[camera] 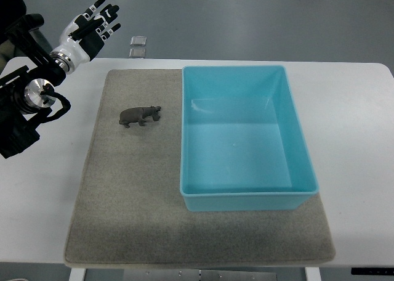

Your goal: Place brown hippo in blue box with left hand

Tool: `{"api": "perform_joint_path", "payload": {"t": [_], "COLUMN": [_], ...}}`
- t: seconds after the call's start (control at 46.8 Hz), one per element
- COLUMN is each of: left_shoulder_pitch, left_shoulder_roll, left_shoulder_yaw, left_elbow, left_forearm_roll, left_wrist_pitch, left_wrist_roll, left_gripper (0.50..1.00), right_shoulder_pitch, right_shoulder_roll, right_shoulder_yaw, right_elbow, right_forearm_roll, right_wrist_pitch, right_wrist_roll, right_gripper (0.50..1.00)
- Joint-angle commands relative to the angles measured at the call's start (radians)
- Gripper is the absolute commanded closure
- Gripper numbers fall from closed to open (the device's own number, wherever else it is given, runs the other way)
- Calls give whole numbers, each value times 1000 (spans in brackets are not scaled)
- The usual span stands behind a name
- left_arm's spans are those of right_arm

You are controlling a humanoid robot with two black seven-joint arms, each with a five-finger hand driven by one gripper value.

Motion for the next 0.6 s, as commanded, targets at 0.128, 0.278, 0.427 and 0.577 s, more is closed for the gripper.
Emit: {"api": "perform_joint_path", "payload": {"t": [0.128,0.278,0.427,0.577], "left_shoulder_pitch": [16,37,37,37], "left_shoulder_roll": [8,0,-2,-2], "left_shoulder_yaw": [-11,-20,-21,-21], "left_elbow": [25,33,33,33], "left_forearm_roll": [-3,-3,-5,-6], "left_wrist_pitch": [-7,-6,2,4], "left_wrist_roll": [-1,-6,-9,-12], "left_gripper": [501,501,501,500], "right_shoulder_pitch": [0,0,0,0], "right_shoulder_roll": [0,0,0,0], "right_shoulder_yaw": [0,0,0,0], "right_elbow": [0,0,0,0], "right_forearm_roll": [0,0,0,0], "right_wrist_pitch": [0,-1,0,0], "right_wrist_roll": [0,0,0,0], "right_gripper": [564,564,564,564]}}
